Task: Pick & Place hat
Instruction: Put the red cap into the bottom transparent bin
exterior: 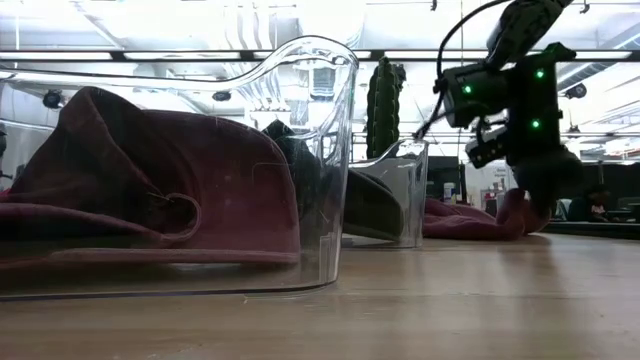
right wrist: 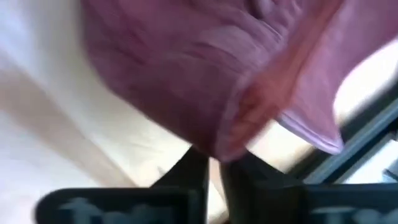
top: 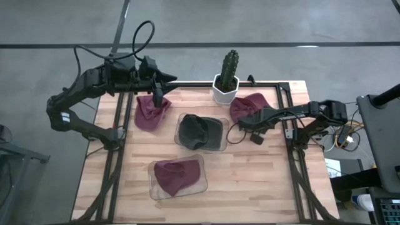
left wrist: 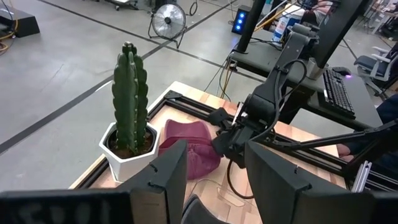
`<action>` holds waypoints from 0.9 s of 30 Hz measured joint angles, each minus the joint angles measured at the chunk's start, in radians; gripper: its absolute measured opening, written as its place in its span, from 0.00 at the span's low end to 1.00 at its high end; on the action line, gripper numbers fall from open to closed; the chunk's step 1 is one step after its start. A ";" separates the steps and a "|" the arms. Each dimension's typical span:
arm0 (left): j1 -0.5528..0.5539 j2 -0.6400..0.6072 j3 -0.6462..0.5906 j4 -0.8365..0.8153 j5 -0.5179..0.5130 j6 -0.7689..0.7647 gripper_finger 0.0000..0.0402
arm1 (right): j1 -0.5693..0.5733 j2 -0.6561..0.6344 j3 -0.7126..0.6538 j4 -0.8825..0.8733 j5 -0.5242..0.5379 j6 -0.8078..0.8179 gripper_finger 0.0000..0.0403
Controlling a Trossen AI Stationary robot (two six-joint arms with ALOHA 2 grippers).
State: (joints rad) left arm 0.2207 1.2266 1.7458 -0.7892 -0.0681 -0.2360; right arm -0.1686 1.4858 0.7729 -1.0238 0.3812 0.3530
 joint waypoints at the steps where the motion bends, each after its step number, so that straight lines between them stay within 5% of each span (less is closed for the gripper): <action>1: 0.000 0.000 0.000 0.002 0.000 0.000 0.38 | 0.000 -0.005 0.005 0.005 -0.016 -0.005 0.05; 9: 0.000 0.000 0.000 0.004 0.000 -0.002 0.38 | 0.024 -0.057 0.099 -0.126 -0.018 -0.039 0.02; 16: 0.000 0.000 0.000 0.000 0.000 -0.002 0.38 | 0.061 -0.183 0.099 -0.088 -0.056 -0.230 0.04; 22: 0.000 0.000 0.000 -0.017 0.005 -0.003 0.38 | 0.045 -0.248 0.042 -0.070 -0.088 -0.255 0.24; 27: -0.001 0.000 0.000 -0.016 0.006 -0.003 0.38 | 0.041 -0.256 0.026 -0.018 0.006 -0.284 0.45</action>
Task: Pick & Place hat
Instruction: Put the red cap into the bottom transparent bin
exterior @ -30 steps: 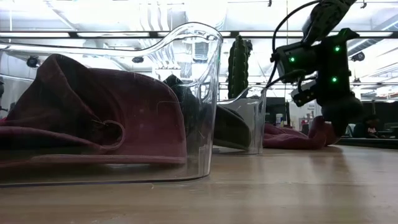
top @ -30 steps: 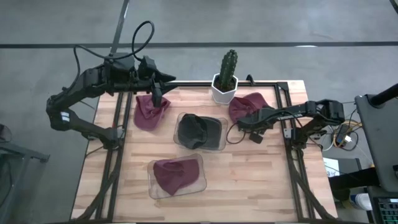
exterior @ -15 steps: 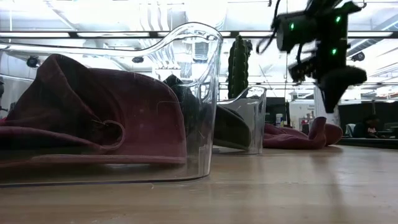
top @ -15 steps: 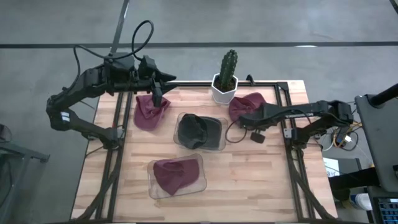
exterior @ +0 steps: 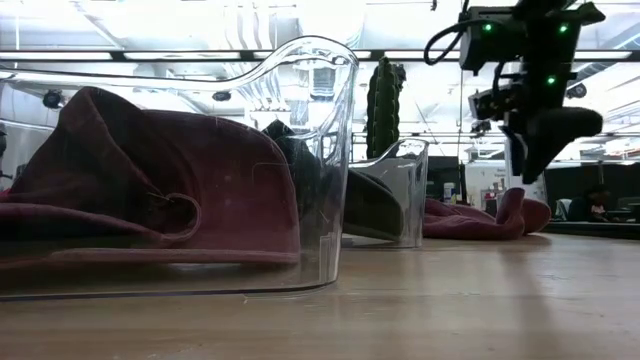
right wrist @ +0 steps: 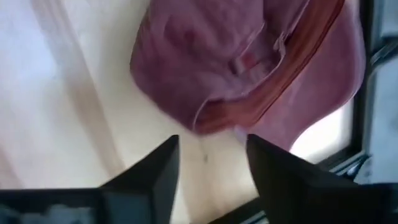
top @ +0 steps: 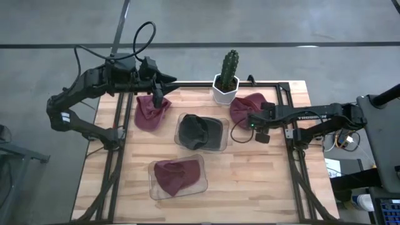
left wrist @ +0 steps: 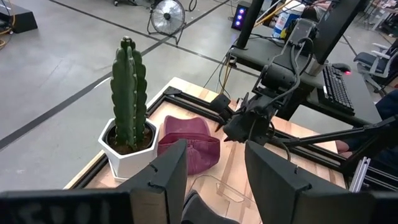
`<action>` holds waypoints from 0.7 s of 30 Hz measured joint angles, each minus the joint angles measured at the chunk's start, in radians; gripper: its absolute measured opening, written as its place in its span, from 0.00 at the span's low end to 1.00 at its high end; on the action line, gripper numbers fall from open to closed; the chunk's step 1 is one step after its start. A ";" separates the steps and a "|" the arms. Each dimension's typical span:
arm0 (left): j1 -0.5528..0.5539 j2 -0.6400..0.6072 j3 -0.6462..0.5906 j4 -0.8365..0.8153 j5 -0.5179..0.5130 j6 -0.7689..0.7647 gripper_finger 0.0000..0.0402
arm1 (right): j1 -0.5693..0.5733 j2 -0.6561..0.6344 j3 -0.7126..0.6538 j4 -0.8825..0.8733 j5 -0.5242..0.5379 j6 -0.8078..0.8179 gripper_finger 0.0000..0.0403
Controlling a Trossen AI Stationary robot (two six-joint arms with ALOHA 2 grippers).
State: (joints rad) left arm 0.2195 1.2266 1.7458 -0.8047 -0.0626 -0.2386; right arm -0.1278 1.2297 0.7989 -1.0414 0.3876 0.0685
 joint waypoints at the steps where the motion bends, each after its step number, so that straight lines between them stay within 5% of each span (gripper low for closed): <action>1: 0.000 0.000 0.000 0.000 0.000 0.000 0.38 | 0.000 0.001 -0.005 0.021 0.014 -0.023 0.49; 10: 0.000 0.000 0.000 0.002 0.023 0.001 0.38 | -0.003 0.069 -0.027 0.089 0.033 -0.158 0.70; 16: 0.000 0.000 0.000 0.004 0.022 0.005 0.38 | -0.037 0.164 -0.050 0.144 0.042 -0.267 0.71; 21: 0.000 0.000 0.000 0.020 0.022 0.002 0.38 | -0.070 0.262 -0.048 0.173 0.206 -0.290 0.66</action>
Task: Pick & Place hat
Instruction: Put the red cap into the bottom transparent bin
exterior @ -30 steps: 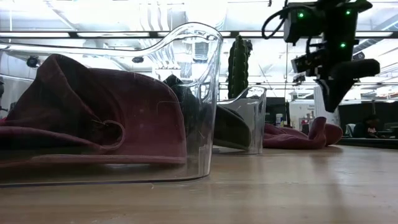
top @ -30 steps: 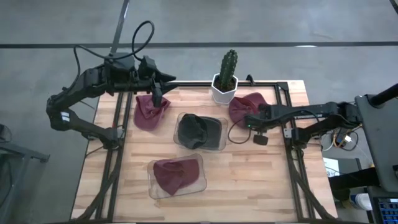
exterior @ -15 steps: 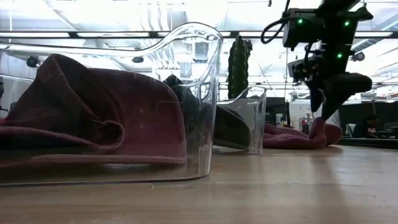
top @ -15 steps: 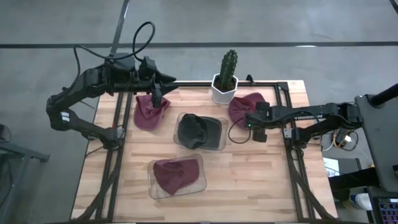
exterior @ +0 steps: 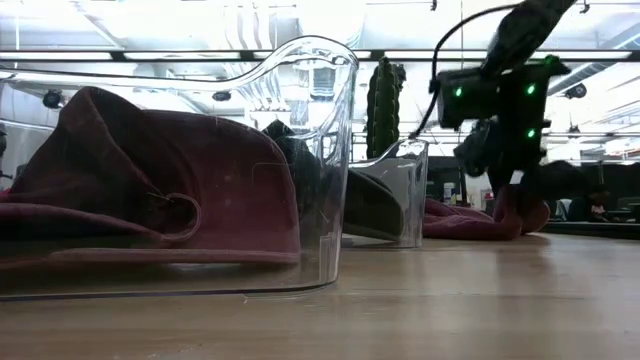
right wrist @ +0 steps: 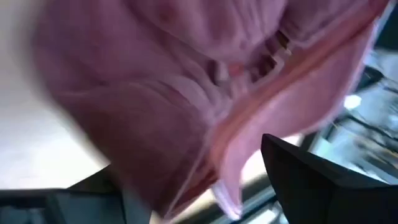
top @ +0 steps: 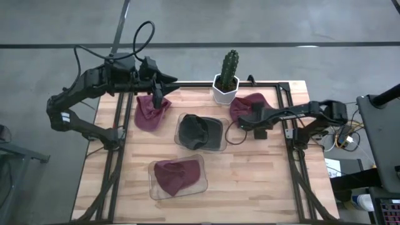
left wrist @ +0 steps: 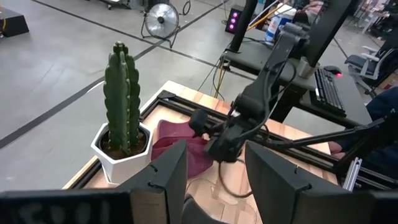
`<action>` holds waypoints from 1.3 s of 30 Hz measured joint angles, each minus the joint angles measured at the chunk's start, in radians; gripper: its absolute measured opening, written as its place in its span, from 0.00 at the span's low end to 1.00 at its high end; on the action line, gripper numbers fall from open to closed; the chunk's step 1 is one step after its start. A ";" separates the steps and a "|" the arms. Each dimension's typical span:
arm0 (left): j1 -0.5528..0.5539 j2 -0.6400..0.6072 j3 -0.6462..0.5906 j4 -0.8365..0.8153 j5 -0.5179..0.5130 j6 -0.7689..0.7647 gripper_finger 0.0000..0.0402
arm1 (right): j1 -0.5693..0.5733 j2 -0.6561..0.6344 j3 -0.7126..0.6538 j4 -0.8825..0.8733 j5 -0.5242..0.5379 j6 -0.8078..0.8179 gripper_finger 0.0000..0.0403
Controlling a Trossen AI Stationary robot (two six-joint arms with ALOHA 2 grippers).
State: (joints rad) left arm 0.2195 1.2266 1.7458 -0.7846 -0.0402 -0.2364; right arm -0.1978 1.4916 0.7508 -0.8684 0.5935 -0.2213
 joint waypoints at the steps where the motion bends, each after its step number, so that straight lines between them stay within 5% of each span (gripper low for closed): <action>1: 0.000 0.000 0.000 0.002 0.000 -0.001 0.38 | -0.007 0.015 0.001 0.000 0.025 0.000 0.64; 6: 0.000 0.000 0.000 0.002 0.002 -0.010 0.38 | -0.050 0.079 0.015 0.000 0.006 0.009 0.46; 12: 0.000 0.000 0.000 0.002 0.002 -0.021 0.38 | -0.059 0.099 0.047 -0.052 -0.137 0.050 0.06; 25: 0.001 0.000 0.000 0.009 0.002 -0.012 0.38 | -0.008 -0.108 0.221 -0.306 -0.445 0.379 0.03; 39: 0.001 0.000 0.000 0.007 0.002 -0.005 0.38 | 0.113 -0.335 0.435 -0.372 -0.435 0.675 0.02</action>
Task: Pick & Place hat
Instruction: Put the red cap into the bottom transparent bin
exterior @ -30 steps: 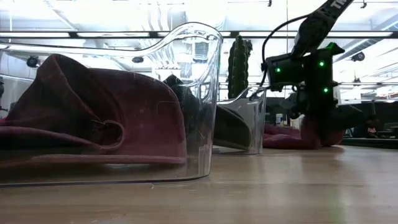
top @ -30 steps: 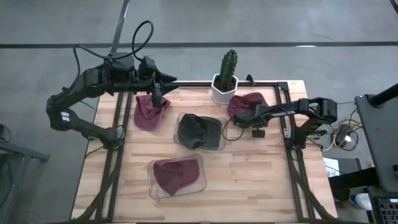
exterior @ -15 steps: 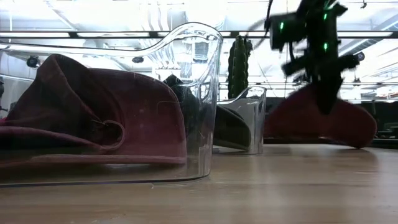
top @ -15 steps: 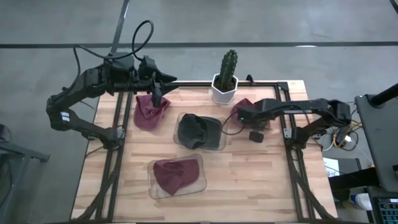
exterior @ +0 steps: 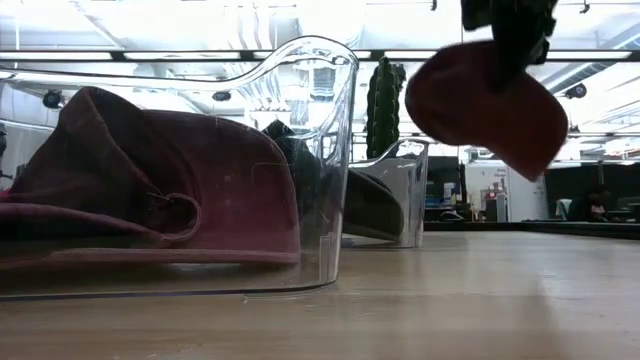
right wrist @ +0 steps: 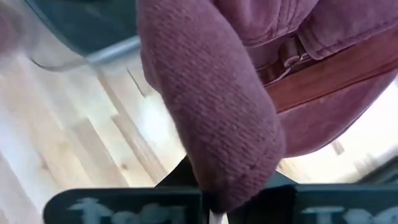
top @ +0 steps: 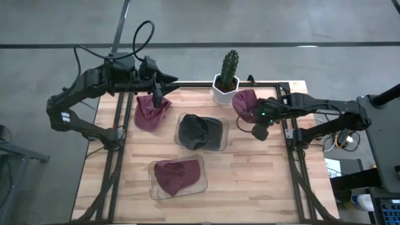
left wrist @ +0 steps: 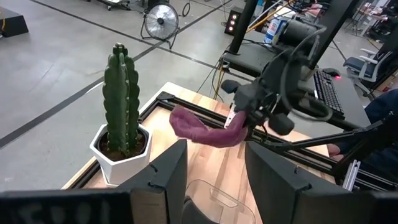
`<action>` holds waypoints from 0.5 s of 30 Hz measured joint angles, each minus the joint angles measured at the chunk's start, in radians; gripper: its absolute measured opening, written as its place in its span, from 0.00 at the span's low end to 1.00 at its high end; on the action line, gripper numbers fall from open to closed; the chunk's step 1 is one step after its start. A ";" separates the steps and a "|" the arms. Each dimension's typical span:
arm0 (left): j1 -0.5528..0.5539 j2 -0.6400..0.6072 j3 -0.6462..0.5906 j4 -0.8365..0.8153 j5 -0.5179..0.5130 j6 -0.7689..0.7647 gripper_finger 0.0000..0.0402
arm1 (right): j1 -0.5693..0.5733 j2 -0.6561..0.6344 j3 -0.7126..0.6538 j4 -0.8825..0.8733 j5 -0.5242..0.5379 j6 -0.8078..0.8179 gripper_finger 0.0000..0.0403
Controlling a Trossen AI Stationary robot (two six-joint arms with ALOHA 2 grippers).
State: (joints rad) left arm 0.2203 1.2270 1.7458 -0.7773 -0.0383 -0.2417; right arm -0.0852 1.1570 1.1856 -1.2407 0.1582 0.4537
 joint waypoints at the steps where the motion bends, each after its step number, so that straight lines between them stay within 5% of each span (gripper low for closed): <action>1: 0.000 0.000 0.000 0.000 0.000 0.000 0.38 | 0.007 -0.003 0.013 0.000 0.005 0.012 0.02; 15: 0.000 -0.004 0.000 0.008 0.000 -0.142 0.38 | 0.254 0.108 0.206 0.083 0.140 0.087 0.03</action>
State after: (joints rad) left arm 0.2203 1.2232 1.7462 -0.7689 -0.0387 -0.3837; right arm 0.1684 1.2654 1.3915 -1.1577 0.2984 0.5403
